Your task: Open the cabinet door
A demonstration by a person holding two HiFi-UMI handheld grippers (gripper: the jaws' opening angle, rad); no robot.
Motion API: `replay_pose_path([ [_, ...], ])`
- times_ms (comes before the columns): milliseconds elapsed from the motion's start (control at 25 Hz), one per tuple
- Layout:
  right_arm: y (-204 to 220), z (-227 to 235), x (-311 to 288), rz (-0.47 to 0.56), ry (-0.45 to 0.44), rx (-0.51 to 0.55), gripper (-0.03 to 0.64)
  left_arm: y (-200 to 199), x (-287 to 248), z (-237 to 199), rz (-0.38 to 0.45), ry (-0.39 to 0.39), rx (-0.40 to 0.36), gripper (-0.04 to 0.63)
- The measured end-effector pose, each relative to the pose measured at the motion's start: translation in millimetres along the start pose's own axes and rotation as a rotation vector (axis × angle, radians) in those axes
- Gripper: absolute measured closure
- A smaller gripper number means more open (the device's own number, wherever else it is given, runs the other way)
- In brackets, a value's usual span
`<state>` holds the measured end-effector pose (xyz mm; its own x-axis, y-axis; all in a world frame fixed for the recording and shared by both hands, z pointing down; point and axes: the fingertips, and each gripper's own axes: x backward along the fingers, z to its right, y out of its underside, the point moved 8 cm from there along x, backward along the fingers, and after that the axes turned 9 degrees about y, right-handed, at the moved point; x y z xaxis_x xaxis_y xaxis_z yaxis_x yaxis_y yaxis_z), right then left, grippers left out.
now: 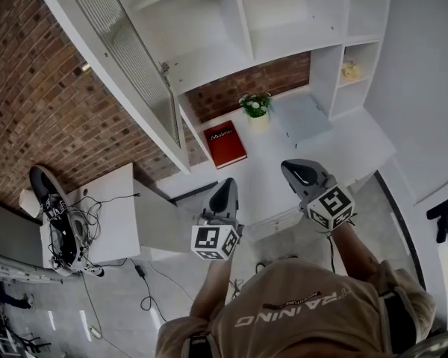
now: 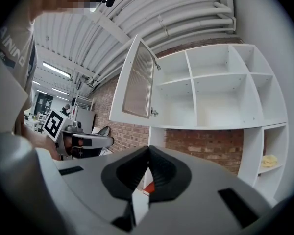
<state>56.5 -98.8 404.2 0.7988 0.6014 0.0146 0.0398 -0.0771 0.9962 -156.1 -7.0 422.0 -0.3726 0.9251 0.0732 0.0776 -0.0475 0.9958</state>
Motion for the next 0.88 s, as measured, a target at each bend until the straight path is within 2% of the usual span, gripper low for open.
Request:
replay_pose_path([
  [400,11,-4,4,-0.012,0.016,-0.033,0.603,13,4,1,-0.034,0.005,0.018,0.586],
  [680,14,-8,6,-0.005,0.020,-0.036,0.603,24,7,-3,-0.029,-0.001,0.052,0.586],
  [880,14,-1,8,-0.002,0.029,-0.047,0.603,24,3,-6,-0.021,-0.003,0.051,0.586],
])
